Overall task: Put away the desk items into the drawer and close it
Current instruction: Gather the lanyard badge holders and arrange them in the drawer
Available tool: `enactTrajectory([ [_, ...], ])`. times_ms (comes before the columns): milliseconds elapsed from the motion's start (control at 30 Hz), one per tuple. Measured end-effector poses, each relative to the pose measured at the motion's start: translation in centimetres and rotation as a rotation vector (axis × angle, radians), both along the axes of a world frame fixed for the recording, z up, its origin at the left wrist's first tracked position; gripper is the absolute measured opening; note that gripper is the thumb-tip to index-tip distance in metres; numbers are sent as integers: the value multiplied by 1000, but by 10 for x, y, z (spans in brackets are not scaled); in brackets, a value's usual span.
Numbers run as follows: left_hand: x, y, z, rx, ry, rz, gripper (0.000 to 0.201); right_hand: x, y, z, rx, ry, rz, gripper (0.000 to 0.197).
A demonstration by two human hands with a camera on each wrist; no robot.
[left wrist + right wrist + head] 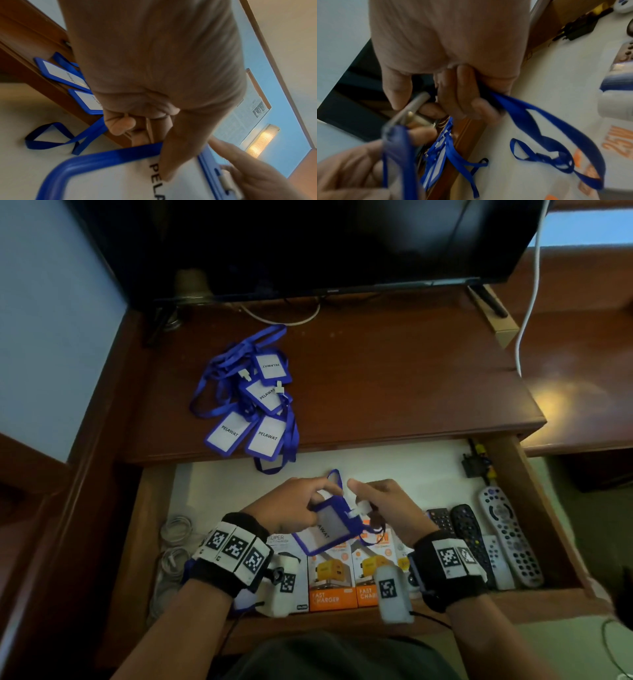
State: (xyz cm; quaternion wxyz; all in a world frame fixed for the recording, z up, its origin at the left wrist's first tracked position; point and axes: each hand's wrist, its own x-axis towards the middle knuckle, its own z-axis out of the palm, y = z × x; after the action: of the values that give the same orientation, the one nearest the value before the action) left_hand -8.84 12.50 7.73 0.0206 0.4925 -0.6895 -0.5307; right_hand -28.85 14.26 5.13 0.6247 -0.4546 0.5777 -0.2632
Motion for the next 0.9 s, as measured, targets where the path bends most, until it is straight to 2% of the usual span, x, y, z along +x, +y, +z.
enactTrajectory([
  [100, 0, 0, -4, -50, -13, 50, 41, -6, -2, 6, -83, -29, -52, 47],
  [267, -7, 0, -4, -94, 133, 327, 36, -3, -2, 8, -100, -196, -334, 34],
  [333, -11, 0, -3, -103, 181, 431, 35, 3, -1, 8, -117, -226, -363, 30],
  [500, -19, 0, 8, -111, 344, 661, 35, 25, 6, 14, -276, -159, -357, 13],
  [767, -12, -3, 19, 44, 484, 663, 36, 21, 3, 10, -423, -11, -422, 30],
  [900, -14, -4, 23, 81, 587, 711, 35, 21, 6, 15, -380, -67, -394, 31],
])
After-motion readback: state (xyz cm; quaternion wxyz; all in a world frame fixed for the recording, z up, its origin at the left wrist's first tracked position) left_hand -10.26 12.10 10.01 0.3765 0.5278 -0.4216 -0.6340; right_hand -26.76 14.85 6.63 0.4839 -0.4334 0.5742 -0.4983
